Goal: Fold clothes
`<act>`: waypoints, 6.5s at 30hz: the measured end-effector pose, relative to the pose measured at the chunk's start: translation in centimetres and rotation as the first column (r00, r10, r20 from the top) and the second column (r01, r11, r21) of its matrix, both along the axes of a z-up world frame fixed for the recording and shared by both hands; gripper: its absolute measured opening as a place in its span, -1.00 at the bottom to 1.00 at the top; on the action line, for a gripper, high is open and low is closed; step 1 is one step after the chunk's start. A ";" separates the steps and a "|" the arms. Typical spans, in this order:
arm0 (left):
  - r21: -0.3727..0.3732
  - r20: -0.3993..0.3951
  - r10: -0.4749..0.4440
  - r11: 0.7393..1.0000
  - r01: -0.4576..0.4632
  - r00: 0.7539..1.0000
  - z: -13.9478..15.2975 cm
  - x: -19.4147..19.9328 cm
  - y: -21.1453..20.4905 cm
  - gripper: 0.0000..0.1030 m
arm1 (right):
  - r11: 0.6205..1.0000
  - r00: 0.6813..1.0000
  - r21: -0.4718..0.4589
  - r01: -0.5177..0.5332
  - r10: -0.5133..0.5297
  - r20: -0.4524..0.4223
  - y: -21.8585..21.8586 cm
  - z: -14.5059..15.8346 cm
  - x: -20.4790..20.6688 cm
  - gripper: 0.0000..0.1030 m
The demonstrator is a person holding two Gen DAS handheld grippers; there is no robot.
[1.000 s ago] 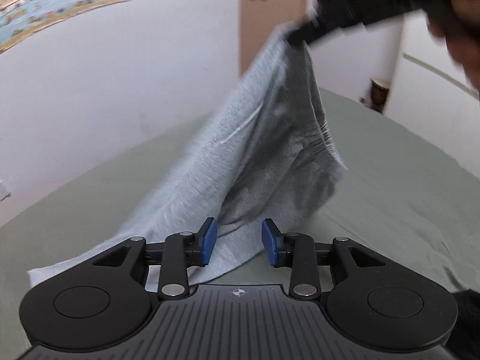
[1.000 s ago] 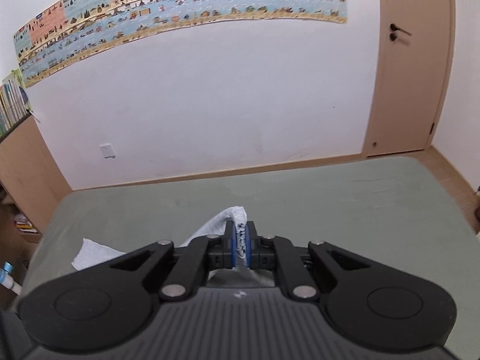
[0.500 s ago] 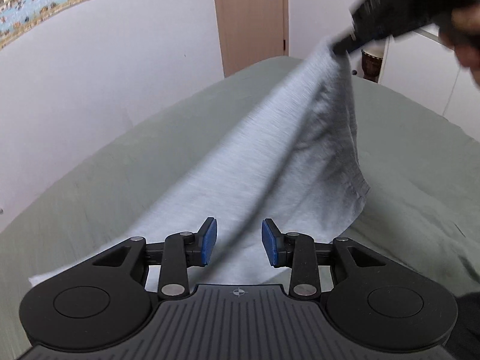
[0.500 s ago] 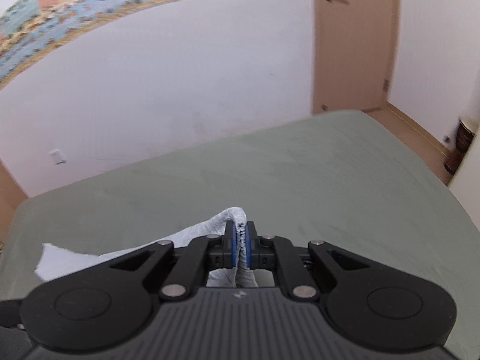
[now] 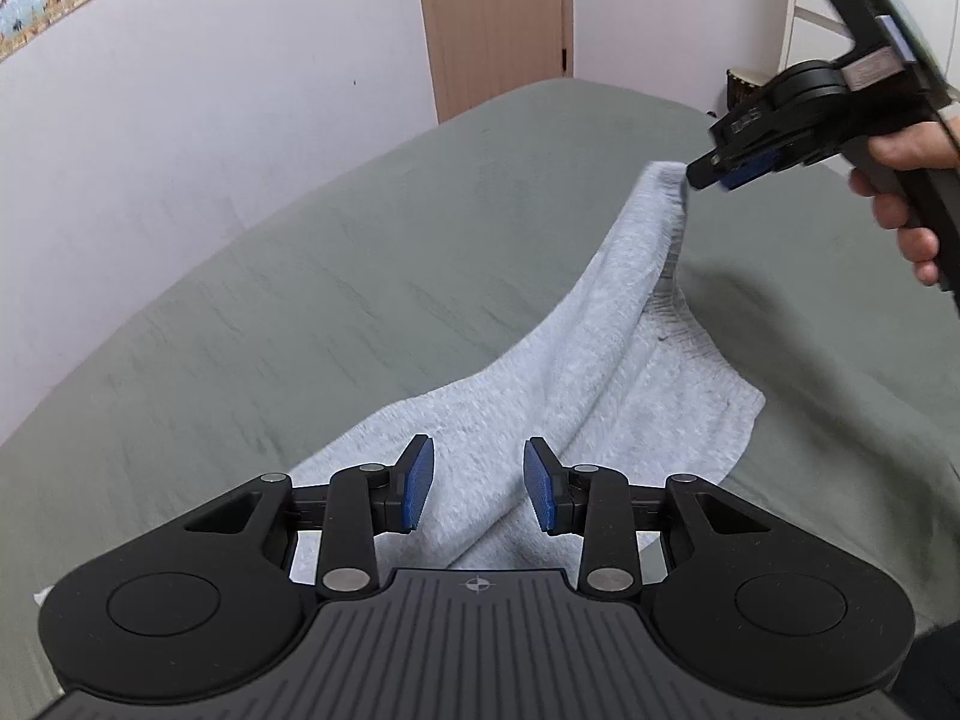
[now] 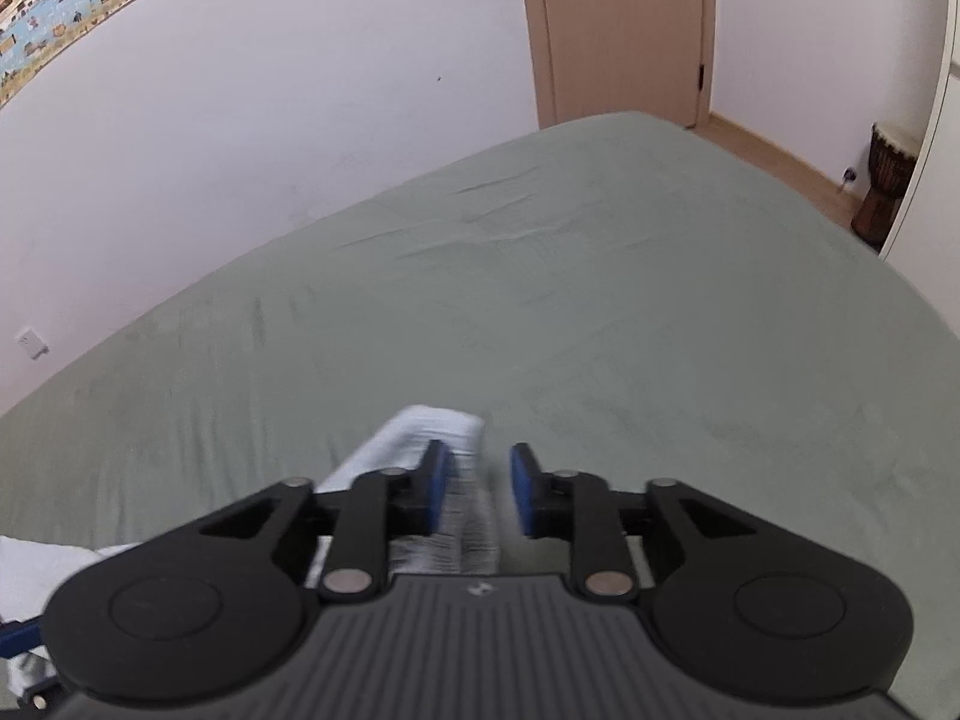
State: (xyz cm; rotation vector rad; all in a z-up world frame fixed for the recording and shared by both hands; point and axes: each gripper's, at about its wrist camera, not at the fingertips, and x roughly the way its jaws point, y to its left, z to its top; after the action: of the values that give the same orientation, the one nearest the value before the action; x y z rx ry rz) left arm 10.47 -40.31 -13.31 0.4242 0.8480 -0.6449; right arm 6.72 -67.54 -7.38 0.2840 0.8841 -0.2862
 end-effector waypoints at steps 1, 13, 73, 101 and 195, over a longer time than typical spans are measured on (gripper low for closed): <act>0.001 -0.002 -0.003 1.000 0.003 1.000 -0.1 -0.1 -0.1 -0.37 | 1.000 1.000 0.011 -0.001 0.001 0.005 -0.1 -0.1 -0.5 -0.10; 0.004 -0.031 -0.013 1.000 0.013 0.999 0.3 -2.8 1.8 -0.37 | 0.977 0.990 0.183 -0.106 0.121 -0.076 1.2 -7.6 -7.0 -0.11; 0.046 -0.039 0.454 0.891 -0.453 0.890 -3.3 10.3 27.9 0.02 | 0.985 0.998 0.164 0.053 -0.048 -0.037 -2.9 -6.2 -7.1 0.32; 0.014 -0.053 0.295 0.956 -0.294 0.954 -5.1 11.9 23.0 -0.87 | 0.994 0.988 0.112 0.002 0.015 -0.152 -2.5 -9.8 -1.3 0.40; -0.019 0.108 0.272 0.962 -0.271 0.956 8.9 -8.6 12.9 0.04 | 0.994 0.997 0.096 0.053 -0.058 0.057 3.6 4.8 -14.8 0.02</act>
State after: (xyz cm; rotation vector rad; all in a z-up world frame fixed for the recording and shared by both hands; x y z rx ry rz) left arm 1.86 -27.39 -4.38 0.3281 0.7824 -0.3654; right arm -8.04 -63.96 -2.62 0.4031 0.8325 -0.2868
